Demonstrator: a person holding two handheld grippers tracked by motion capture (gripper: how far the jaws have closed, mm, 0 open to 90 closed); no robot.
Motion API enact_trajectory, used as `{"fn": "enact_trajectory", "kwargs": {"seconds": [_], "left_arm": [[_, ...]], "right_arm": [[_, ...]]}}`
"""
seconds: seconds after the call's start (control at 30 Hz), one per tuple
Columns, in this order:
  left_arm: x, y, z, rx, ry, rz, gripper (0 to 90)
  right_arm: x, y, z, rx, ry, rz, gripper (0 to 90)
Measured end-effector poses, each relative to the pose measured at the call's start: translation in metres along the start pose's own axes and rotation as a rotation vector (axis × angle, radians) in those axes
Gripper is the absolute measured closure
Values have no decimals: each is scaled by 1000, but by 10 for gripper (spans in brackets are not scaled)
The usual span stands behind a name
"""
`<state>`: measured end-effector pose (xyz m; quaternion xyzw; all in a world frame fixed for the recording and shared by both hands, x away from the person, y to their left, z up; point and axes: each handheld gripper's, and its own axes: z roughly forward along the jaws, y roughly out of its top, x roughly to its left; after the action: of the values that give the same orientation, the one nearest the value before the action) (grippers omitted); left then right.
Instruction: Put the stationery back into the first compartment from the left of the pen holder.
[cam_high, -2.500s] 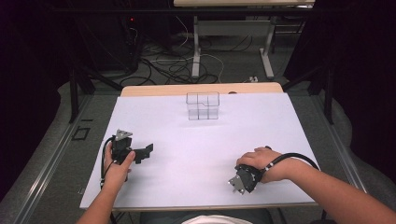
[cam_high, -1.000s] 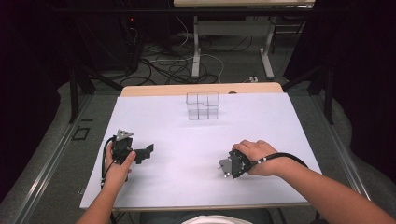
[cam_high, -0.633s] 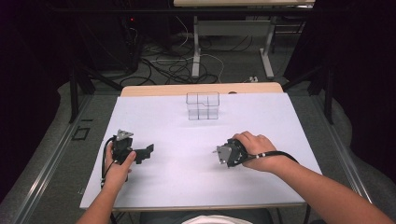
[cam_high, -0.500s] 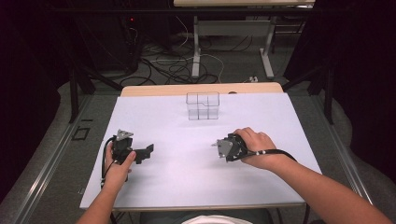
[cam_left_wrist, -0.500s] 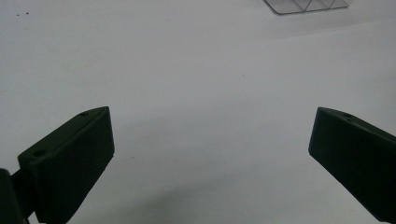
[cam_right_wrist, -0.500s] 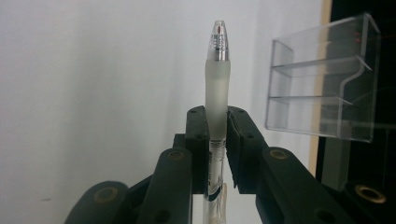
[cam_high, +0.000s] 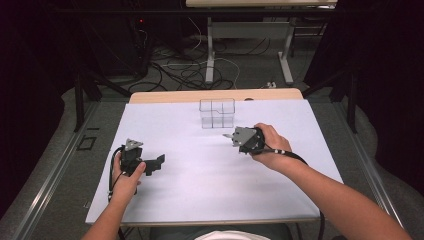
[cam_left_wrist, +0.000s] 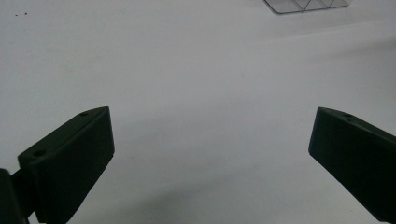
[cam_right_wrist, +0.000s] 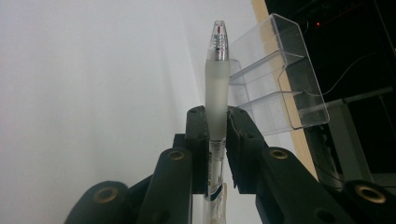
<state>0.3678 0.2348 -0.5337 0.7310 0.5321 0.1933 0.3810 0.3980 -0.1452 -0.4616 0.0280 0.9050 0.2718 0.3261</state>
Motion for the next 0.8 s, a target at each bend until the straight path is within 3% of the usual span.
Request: {"fn": "enact_trajectory", "kwargs": {"seconds": [0.8], "left_arm": [[1, 0, 0, -4, 0, 5, 1]], "right_arm": [[-43, 5, 16, -259, -65, 546, 796]]}}
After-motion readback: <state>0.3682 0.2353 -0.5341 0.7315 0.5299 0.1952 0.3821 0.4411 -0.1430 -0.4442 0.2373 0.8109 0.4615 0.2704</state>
